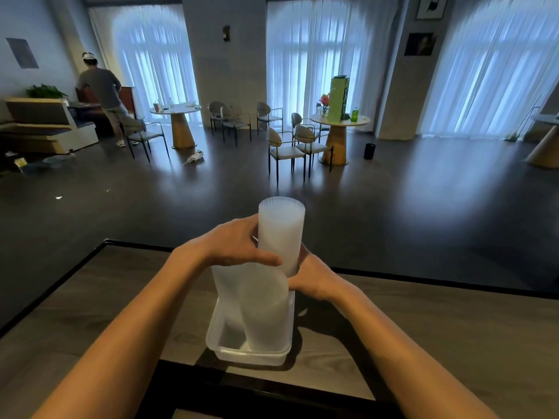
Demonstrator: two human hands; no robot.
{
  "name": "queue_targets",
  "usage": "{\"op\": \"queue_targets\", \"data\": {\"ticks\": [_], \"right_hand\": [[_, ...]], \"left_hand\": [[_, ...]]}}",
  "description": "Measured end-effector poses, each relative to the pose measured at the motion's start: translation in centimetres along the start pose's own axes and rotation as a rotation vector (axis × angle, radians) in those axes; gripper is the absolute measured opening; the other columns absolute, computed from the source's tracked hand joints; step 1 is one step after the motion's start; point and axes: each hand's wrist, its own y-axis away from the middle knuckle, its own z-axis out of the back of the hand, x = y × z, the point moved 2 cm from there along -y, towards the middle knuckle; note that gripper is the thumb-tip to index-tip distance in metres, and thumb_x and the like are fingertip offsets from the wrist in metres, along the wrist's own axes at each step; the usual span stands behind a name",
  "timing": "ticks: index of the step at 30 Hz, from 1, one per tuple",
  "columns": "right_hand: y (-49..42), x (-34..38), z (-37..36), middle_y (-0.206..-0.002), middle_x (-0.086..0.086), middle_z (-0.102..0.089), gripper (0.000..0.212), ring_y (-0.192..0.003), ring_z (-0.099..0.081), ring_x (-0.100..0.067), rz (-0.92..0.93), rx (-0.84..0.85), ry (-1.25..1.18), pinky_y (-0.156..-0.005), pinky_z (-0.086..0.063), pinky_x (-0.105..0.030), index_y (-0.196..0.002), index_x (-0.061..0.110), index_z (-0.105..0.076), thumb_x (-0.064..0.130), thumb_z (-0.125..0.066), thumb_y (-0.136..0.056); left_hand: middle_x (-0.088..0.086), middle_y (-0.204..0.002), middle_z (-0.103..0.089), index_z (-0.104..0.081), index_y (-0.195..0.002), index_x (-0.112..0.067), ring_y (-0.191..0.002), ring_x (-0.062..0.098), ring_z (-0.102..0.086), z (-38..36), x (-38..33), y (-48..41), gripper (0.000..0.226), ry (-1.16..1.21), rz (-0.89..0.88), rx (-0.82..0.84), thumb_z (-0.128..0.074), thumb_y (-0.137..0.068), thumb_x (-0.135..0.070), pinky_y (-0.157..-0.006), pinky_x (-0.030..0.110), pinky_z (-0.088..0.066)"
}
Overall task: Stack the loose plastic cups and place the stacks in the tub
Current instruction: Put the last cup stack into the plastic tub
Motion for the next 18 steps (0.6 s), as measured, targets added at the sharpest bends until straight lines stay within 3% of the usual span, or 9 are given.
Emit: {"op": "queue_targets", "data": {"ticks": [7, 10, 13, 18], "right_hand": [[-0.3, -1.6, -1.1, -0.130, 0.010, -0.055, 0.102, -0.122, -0.053, -0.013, -0.110, 0.063, 0.136, -0.104, -0.050, -0.051, -0.146, 0.044, -0.030, 0.050, -0.089, -0.062], [-0.5, -2.1, -1.6, -0.130, 0.012, -0.055, 0.103, -0.123, -0.054, -0.013, -0.111, 0.080, 0.112, -0.102, -0.051, -0.051, -0.142, 0.048, -0.033, 0.058, -0.090, -0.057], [-0.5, -1.6, -1.2, -0.134, 0.008, -0.051, 0.104, -0.125, -0.051, -0.015, -0.110, 0.087, 0.080, -0.107, -0.047, -0.049, -0.145, 0.042, -0.030, 0.047, -0.090, -0.061], [-0.2, -1.2, -0.2, -0.138, 0.009, -0.051, 0.098, -0.127, -0.049, -0.013, -0.090, 0.107, 0.093, -0.107, -0.045, -0.040, -0.149, 0.039, -0.026, 0.031, -0.087, -0.074]], "left_hand": [[-0.015, -0.128, -0.044, -0.029, -0.145, -0.037, -0.104, 0.012, -0.056, 0.0, 0.7, 0.1, 0.098, 0.030, 0.008, -0.062, -0.075, -0.065, -0.071, -0.086, 0.024, -0.045], [-0.014, -0.125, -0.044, -0.036, -0.141, -0.034, -0.095, 0.009, -0.056, 0.1, 0.9, 0.3, 0.086, 0.014, 0.013, -0.095, -0.078, -0.072, -0.063, -0.078, 0.017, -0.043], [-0.012, -0.124, -0.047, -0.040, -0.137, -0.032, -0.093, 0.009, -0.056, 0.3, 1.0, 0.2, 0.076, -0.005, 0.025, -0.091, -0.078, -0.075, -0.057, -0.073, 0.014, -0.043], [-0.007, -0.137, -0.050, -0.039, -0.139, -0.037, -0.101, 0.014, -0.058, 0.0, 1.6, -0.4, 0.078, -0.021, 0.032, -0.088, -0.077, -0.076, -0.060, -0.081, 0.022, -0.046]]}}
